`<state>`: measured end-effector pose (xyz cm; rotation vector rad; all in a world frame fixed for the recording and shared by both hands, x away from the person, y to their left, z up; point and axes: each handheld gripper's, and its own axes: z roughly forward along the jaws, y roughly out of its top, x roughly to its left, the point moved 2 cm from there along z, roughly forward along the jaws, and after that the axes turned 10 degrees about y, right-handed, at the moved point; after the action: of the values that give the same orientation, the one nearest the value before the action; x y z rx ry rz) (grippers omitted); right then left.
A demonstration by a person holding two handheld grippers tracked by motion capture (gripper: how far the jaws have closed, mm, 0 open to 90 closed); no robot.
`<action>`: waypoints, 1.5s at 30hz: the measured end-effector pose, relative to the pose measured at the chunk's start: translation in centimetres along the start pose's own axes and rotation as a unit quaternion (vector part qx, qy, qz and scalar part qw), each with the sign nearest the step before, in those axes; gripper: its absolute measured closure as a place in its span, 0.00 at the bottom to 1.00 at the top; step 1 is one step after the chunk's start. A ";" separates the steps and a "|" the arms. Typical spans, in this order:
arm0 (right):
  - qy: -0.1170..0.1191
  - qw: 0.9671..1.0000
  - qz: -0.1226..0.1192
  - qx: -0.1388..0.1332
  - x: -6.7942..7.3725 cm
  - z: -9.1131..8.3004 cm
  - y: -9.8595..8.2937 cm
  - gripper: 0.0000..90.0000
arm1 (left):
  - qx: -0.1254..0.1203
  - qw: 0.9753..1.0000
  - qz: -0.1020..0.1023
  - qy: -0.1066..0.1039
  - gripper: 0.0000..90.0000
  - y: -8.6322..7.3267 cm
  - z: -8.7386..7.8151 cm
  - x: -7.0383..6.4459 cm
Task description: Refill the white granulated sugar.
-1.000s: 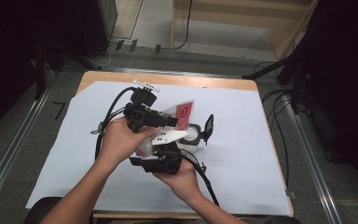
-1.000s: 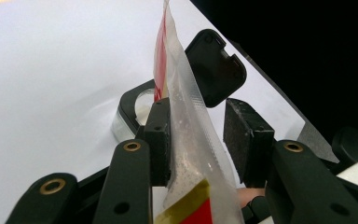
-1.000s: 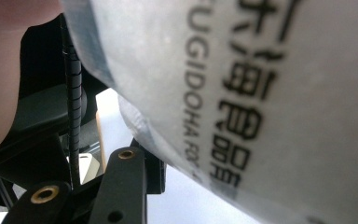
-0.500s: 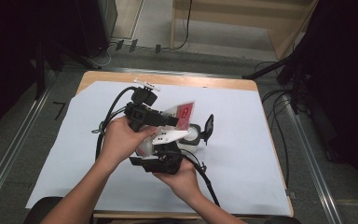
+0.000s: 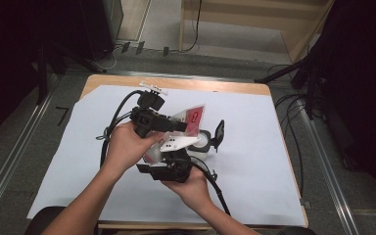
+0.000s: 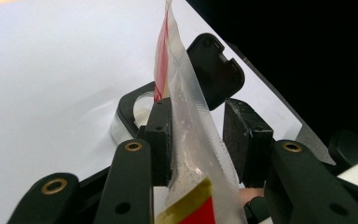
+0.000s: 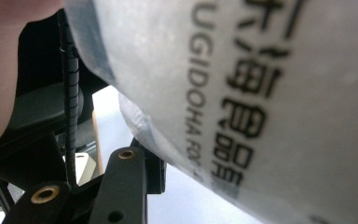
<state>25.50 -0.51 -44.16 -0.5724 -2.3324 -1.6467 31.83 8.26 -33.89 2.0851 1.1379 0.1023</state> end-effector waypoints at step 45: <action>0.007 1.000 0.019 -0.007 -0.3 -0.2 -0.1 0.70 | 0.002 1.000 -0.001 0.004 0.73 -0.1 0.1 -0.2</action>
<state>25.70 -0.76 -44.24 -0.6031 -2.2867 -1.6460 31.67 8.12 -33.96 2.0884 1.1470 0.1078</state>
